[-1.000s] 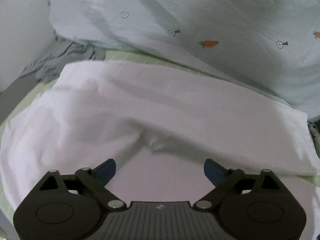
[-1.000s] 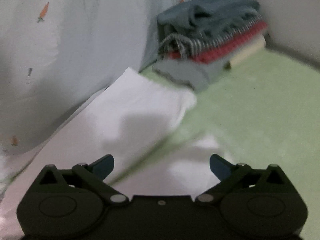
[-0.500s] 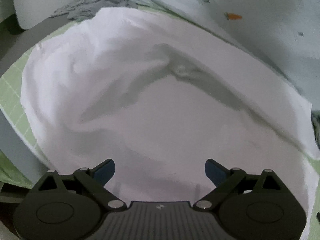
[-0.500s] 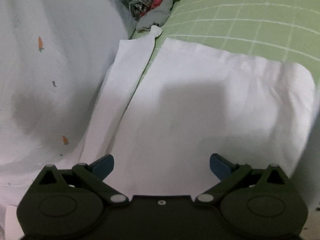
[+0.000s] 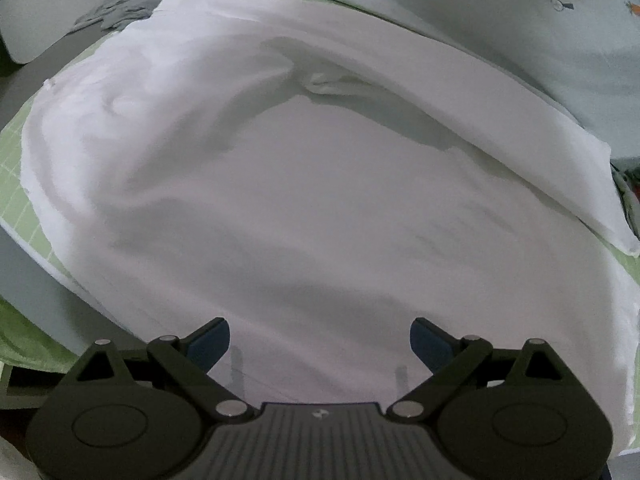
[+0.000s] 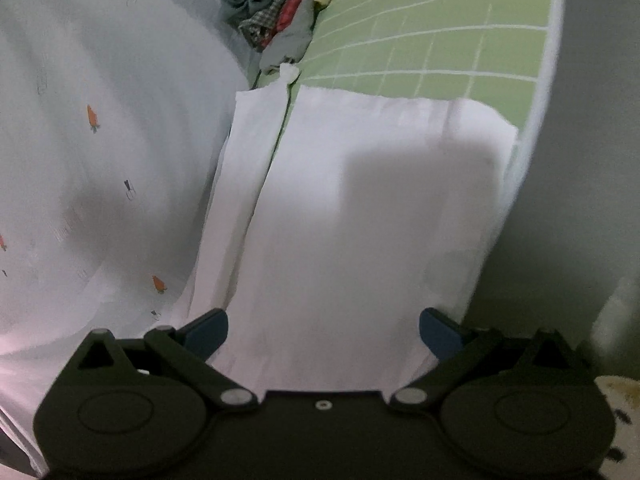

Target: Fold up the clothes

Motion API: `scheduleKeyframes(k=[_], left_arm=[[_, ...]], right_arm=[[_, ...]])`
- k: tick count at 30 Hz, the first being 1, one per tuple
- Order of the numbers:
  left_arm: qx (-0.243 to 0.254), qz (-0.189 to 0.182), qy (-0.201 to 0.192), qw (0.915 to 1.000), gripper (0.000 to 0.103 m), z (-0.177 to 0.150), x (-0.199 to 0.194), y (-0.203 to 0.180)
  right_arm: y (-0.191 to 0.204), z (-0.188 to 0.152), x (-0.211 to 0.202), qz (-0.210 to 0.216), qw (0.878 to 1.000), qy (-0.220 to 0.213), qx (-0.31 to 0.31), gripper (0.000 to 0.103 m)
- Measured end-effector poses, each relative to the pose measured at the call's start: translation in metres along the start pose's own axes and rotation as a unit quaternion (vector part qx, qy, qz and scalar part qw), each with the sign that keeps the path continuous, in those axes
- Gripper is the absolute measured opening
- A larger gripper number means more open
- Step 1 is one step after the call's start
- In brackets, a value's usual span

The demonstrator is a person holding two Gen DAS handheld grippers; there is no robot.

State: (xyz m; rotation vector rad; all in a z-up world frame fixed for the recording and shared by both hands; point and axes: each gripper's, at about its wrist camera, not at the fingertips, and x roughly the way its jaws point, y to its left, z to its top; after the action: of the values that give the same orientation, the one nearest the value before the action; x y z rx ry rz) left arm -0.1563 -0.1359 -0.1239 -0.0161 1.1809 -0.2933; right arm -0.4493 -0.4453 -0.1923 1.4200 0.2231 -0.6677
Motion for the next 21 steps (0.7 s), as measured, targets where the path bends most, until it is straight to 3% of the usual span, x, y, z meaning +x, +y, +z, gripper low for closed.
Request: scheduleKeyframes(k=[6, 12, 15, 21], left_arm=[[0.023, -0.006, -0.005, 0.9997, 0.097, 0.001, 0.001, -0.019], [0.044, -0.011, -0.008, 0.9990, 0.097, 0.005, 0.003, -0.035], [0.048, -0.010, -0.010, 0.9987, 0.097, 0.006, 0.001, -0.040], [0.046, 0.000, -0.016, 0.9988, 0.097, 0.005, -0.002, -0.041]], right_arm=[[-0.004, 0.005, -0.012, -0.005, 1.000, -0.014, 0.000, 0.103], [0.003, 0.014, -0.026, -0.061, 0.994, -0.073, -0.045, 0.103], [0.010, 0.020, -0.026, -0.117, 0.984, -0.092, -0.100, 0.102], [0.012, 0.028, -0.019, -0.147, 0.975, -0.092, -0.135, 0.086]])
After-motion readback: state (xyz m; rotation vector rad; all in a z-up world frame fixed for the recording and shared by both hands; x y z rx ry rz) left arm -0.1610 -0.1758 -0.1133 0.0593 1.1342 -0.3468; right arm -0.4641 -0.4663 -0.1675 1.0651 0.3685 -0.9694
